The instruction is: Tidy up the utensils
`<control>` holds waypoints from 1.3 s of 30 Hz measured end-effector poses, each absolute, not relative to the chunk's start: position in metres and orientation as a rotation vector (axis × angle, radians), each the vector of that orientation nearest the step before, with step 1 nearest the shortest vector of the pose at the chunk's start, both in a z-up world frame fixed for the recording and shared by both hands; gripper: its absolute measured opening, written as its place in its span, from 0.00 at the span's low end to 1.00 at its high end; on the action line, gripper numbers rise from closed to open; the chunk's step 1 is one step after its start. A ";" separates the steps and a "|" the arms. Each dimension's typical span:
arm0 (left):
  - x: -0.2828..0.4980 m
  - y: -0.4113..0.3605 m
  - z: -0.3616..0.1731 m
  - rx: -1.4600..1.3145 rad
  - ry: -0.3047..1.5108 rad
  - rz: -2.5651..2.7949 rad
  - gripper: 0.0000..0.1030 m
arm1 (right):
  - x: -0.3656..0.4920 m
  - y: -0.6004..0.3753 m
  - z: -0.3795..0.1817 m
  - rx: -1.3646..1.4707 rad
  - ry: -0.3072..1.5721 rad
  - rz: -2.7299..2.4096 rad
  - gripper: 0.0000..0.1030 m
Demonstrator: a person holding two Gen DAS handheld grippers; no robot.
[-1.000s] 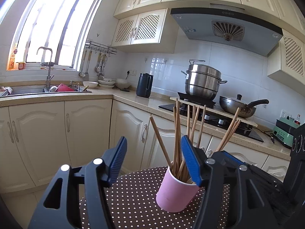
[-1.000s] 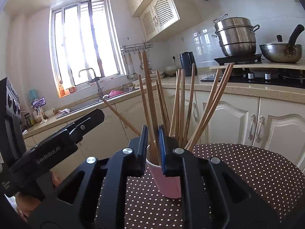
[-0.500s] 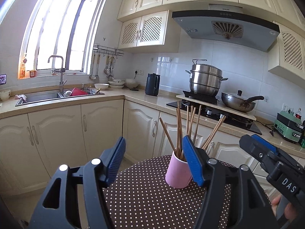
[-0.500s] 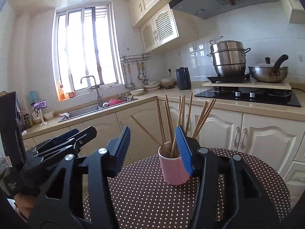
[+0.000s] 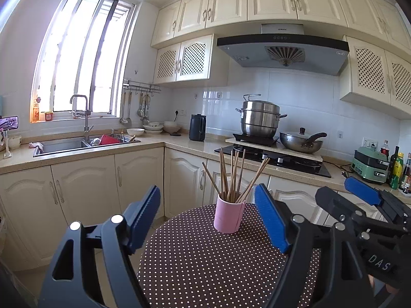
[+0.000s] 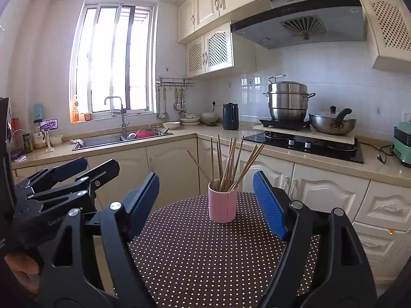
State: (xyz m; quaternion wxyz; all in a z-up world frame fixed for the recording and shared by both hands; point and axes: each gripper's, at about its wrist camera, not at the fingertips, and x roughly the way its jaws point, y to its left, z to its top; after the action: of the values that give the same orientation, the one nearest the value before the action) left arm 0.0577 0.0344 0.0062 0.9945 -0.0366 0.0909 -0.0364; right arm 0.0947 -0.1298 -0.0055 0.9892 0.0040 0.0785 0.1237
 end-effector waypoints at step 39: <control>-0.066 0.049 0.036 0.015 -0.001 0.010 0.80 | -0.023 -0.111 0.005 -0.001 0.024 0.222 0.85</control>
State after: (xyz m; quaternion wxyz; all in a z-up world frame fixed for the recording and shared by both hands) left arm -0.0662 0.0495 0.0360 1.0000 0.0077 -0.0004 0.0048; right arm -0.0227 -0.1107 0.0052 0.9938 -0.0006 0.0120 0.1107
